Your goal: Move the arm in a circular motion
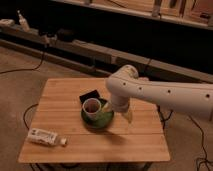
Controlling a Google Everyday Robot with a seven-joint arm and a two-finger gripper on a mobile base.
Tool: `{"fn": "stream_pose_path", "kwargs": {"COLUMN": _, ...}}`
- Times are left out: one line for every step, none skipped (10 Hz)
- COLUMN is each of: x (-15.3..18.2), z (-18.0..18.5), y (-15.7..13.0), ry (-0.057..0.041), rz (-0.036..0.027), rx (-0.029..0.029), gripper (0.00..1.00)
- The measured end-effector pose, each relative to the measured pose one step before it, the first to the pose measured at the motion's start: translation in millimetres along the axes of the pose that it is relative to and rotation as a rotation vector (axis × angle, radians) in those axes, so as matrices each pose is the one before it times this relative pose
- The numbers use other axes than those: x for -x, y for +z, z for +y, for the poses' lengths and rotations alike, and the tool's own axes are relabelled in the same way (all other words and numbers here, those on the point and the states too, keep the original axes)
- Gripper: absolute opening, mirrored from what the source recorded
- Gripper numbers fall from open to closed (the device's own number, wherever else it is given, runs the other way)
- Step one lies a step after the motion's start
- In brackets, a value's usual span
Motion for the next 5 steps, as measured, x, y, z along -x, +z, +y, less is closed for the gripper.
{"fn": "stream_pose_path", "kwargs": {"x": -6.11, "z": 24.81, "y": 1.93, "ry": 0.05479, "rz": -0.01323, "rx": 0.00424, "gripper": 0.8}}
{"fn": "stream_pose_path", "kwargs": {"x": -17.38, "z": 27.48, "y": -1.45, "ry": 0.08278, "rz": -0.00394, "rx": -0.00253, "gripper": 0.8}}
{"fn": "stream_pose_path", "kwargs": {"x": -21.76, "z": 18.22, "y": -5.66, "ry": 0.07436, "rz": 0.00947, "rx": -0.01066, "gripper": 0.8}}
{"fn": "stream_pose_path", "kwargs": {"x": -29.82, "z": 10.67, "y": -10.77, "ry": 0.0887, "rz": 0.02447, "rx": -0.02157, "gripper": 0.8}}
{"fn": "stream_pose_path", "kwargs": {"x": -21.94, "z": 6.03, "y": -7.32, "ry": 0.05985, "rz": 0.01992, "rx": -0.01621, "gripper": 0.8}}
